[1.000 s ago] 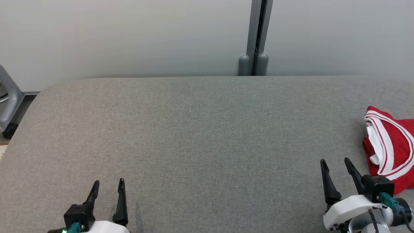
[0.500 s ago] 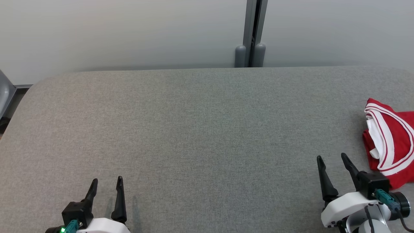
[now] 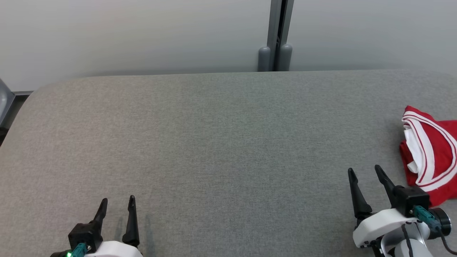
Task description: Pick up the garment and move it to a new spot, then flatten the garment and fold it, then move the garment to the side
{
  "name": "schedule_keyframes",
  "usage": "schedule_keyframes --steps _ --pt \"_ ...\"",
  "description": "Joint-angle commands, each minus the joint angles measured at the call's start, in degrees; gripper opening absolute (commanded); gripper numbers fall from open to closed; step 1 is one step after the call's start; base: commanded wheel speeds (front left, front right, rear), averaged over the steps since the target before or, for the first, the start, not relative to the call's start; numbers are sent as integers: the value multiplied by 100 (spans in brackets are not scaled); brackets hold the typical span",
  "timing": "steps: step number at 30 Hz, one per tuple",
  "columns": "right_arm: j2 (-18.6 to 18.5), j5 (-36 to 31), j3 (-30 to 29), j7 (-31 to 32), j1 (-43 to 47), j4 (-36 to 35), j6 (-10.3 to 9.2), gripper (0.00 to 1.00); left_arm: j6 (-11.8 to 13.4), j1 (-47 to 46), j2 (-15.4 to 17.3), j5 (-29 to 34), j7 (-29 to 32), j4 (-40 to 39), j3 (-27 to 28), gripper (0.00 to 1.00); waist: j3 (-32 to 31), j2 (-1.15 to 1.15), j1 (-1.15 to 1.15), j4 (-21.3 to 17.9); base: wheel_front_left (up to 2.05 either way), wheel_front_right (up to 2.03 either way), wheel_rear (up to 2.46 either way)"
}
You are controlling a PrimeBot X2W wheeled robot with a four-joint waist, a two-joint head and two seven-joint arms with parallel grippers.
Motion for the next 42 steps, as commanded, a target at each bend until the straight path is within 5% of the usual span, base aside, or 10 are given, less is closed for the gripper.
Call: schedule_keyframes --steps 1,7,8,12,42 --pt "-34 32 -41 3 -15 -20 -4 100 -6 -59 27 25 1 4 -2 100 -2 0 0 -185 0 0 0" --pt "-28 67 -39 3 36 -33 -2 100 -155 -14 32 -141 1 59 -11 100 -46 0 0 -185 0 0 0" --pt "-2 54 -29 0 35 -15 0 0 -161 1 2 -150 0 53 -14 0 -46 0 0 -186 0 0 0" --pt "77 86 3 4 176 161 0 0 -162 121 -45 -159 8 238 -15 0 -52 0 0 -186 0 0 0" --pt "38 3200 -241 773 265 -396 0 0 -418 -114 -18 -2986 772 -199 264 0 -120 0 0 -186 0 0 0"
